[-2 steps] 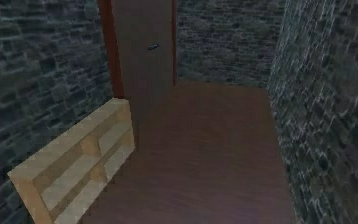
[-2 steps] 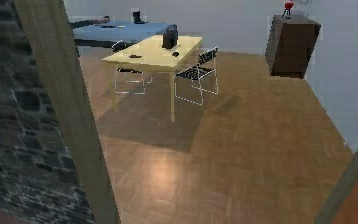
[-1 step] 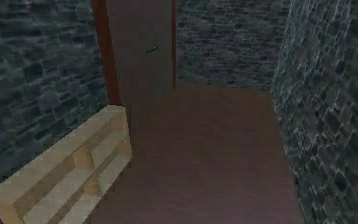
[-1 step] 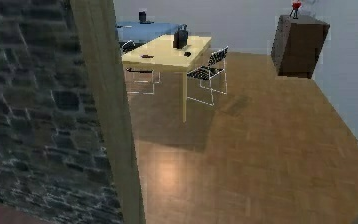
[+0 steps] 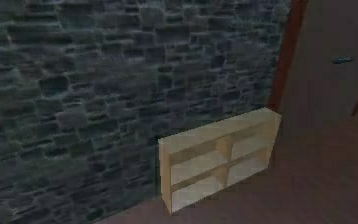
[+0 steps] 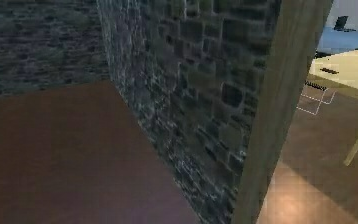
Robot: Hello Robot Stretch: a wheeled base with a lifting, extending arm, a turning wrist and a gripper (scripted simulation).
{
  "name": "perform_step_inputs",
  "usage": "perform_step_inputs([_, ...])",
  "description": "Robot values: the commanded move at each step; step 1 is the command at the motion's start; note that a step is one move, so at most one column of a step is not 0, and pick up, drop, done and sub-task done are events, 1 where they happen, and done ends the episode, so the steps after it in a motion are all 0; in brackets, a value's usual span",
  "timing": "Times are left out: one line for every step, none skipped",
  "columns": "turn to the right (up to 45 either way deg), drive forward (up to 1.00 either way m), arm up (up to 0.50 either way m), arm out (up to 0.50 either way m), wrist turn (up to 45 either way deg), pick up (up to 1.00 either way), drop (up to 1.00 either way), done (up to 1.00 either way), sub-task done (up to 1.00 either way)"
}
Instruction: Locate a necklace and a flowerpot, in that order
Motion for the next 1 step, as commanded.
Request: perform_step_inputs([-45.0, 0.00, 0.00, 0.00, 0.0, 0.00, 0.00, 0.00, 0.00])
